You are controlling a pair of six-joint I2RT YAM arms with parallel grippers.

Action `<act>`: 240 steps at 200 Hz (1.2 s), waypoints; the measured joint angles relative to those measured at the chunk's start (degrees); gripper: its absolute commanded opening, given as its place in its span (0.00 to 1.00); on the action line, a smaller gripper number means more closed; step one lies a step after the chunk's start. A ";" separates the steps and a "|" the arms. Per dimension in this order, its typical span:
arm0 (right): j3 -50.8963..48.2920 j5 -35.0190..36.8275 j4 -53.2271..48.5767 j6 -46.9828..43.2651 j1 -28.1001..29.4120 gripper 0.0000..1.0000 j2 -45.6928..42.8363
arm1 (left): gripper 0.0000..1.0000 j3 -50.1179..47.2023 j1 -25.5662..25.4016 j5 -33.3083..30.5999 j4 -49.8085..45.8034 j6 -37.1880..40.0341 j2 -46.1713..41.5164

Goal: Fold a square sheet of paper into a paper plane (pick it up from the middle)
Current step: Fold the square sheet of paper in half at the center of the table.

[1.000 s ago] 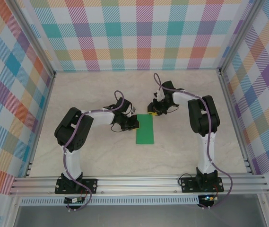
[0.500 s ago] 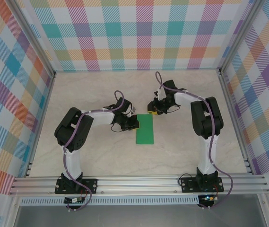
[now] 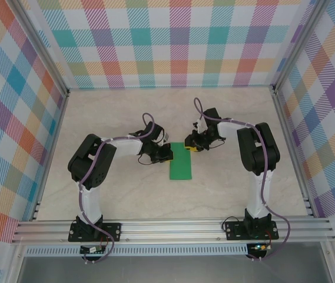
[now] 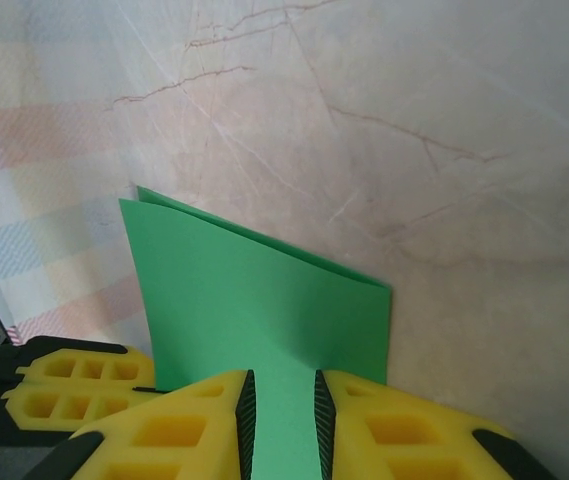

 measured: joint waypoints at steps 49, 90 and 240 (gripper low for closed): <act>-4.52 1.86 -0.33 -1.01 1.49 0.26 -5.42 | 0.02 0.00 0.00 0.00 0.02 -0.02 0.00; -11.17 1.49 1.64 -0.72 3.82 0.26 -9.16 | 0.02 0.00 0.00 0.00 0.02 -0.02 0.00; -24.63 -1.36 8.17 2.10 8.15 0.28 -17.73 | 0.02 0.00 0.00 0.00 0.04 -0.02 0.00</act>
